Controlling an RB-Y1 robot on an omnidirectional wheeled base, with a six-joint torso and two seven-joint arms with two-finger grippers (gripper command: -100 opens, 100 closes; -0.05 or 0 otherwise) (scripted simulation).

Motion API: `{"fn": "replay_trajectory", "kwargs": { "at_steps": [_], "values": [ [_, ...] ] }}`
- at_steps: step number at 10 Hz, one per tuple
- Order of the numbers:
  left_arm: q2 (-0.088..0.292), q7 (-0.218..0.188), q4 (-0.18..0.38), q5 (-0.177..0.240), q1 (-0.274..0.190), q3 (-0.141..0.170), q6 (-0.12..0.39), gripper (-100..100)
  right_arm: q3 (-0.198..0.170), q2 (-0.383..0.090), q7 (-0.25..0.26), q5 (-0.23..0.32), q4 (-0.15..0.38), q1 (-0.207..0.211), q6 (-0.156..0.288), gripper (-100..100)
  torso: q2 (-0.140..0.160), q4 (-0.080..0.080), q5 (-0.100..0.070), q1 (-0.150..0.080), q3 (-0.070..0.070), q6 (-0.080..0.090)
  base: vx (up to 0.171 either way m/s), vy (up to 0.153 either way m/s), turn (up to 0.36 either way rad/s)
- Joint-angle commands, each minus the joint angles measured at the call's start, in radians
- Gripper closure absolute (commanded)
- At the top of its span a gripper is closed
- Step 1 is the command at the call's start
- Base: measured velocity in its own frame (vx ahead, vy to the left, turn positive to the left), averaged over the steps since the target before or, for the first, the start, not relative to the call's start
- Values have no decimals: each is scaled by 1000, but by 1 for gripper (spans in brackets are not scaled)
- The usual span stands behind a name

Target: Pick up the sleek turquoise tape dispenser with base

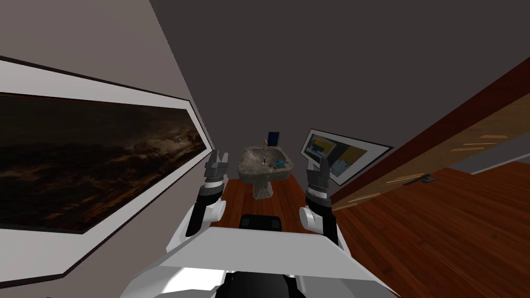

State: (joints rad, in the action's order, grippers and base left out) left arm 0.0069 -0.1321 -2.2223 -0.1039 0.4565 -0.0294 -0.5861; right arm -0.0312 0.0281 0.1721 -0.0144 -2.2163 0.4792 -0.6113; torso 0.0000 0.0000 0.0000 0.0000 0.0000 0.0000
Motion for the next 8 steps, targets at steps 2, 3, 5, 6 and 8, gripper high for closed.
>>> {"fn": "replay_trajectory", "kwargs": {
  "at_steps": [2,3,5,6,8],
  "values": [
    [0,0,0,0,0,0,0,0,-22,-70,-13,-9,5,3,-2,-100,2,0,0,0,1,0,-62,1,28],
    [0,0,0,0,0,0,0,0,-36,-101,-21,-14,11,4,-3,-100,5,1,0,0,3,0,-109,5,45],
    [0,0,0,0,0,0,0,0,-53,-145,-29,-19,19,4,-4,-100,9,2,0,0,5,0,-122,9,37],
    [0,0,0,0,0,0,0,0,-72,-183,-37,-23,31,3,-5,-100,8,2,0,1,5,0,-106,18,56],
    [0,0,0,0,0,0,0,0,-92,-234,-45,-26,46,2,-6,-100,9,2,0,0,5,0,-140,-2,60]
  ]
}}
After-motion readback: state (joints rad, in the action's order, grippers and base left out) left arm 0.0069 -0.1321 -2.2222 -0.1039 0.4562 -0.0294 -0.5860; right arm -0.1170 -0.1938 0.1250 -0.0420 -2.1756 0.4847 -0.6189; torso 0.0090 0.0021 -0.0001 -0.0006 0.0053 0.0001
